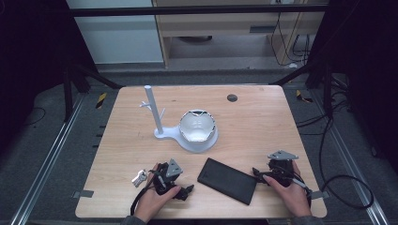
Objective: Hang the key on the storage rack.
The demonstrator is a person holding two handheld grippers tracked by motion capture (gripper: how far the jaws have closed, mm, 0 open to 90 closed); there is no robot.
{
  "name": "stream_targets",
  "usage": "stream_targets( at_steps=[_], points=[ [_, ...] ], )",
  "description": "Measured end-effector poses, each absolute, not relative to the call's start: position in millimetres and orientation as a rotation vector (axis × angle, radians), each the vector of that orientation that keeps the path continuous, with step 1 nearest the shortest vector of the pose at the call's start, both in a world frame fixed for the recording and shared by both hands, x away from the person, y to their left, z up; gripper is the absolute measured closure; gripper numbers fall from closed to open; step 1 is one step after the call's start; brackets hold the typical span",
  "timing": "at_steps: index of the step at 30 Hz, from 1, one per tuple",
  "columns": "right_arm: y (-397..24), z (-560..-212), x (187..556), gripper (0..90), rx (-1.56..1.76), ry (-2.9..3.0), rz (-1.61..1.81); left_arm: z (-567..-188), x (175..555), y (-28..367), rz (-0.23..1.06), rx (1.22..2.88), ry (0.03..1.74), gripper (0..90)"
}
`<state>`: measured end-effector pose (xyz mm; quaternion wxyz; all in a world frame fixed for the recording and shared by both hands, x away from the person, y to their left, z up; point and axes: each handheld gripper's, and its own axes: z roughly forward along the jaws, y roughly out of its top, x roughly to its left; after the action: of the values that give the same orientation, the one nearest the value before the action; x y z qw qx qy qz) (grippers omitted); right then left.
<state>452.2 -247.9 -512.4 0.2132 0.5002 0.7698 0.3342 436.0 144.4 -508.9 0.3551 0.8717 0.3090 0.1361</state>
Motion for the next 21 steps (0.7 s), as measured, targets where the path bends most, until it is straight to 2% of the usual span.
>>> stream_targets(
  at_steps=[3,10,13,21],
  points=[
    [-248,-513,452,3.5,1.384,2.133,0.923,-506,436,145,0.34,2.273,0.786,6.1],
    [-248,-513,449,3.3,1.381,2.136,0.924,-477,439,163,0.361,2.336,0.779,7.2],
    [-248,-513,448,3.3,1.382,2.134,0.924,-456,445,174,0.415,2.381,0.803,7.9],
    [-248,-513,446,3.3,1.377,2.139,0.924,-429,455,203,0.513,2.493,0.923,8.3]
  ],
)
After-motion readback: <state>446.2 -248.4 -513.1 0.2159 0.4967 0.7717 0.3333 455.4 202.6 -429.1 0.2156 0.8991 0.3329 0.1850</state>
